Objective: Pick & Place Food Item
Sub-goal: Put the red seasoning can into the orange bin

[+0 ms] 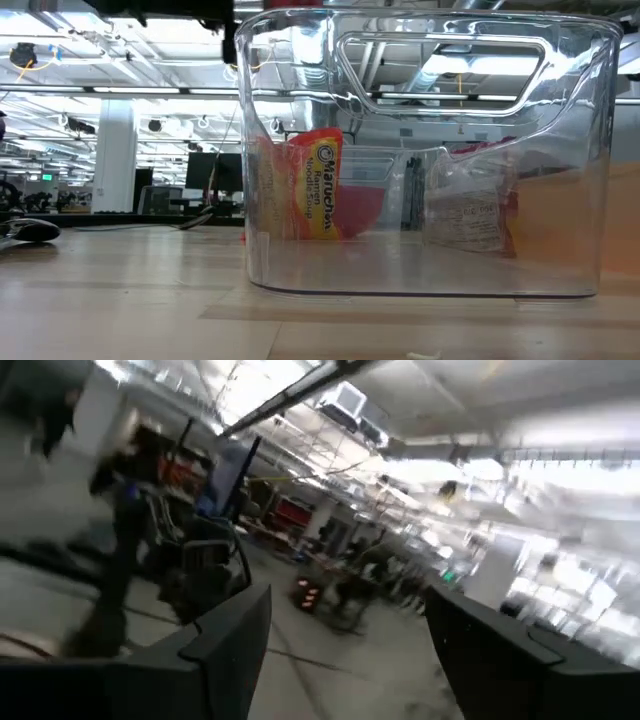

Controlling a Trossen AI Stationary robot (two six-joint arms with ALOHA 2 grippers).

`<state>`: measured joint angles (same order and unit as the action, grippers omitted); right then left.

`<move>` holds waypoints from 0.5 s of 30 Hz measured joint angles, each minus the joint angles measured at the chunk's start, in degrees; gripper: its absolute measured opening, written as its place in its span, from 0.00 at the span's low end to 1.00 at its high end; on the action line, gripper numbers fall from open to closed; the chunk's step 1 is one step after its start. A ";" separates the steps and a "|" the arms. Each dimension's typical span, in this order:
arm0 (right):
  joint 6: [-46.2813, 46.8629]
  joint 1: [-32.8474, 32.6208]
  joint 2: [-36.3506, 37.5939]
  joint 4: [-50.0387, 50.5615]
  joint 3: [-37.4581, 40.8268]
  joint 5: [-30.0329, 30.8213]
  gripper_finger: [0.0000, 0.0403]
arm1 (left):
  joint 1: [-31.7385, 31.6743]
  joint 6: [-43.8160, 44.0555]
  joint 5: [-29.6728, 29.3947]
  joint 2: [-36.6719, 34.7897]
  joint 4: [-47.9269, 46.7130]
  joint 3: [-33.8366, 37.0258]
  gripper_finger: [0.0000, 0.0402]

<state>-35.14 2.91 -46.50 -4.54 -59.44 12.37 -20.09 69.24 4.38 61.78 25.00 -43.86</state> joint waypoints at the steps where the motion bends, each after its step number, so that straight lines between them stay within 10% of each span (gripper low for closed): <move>1: -2.25 -0.55 -1.51 0.02 -0.81 1.16 0.65 | 0.31 2.29 0.00 1.30 1.45 0.02 0.52; 15: -26.98 -5.89 -22.14 33.27 -24.39 10.21 0.65 | 4.21 20.54 -2.18 8.57 11.85 0.02 0.52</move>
<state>-62.12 -2.98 -68.64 28.73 -83.82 22.58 -15.88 89.78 2.20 70.35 36.85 -43.83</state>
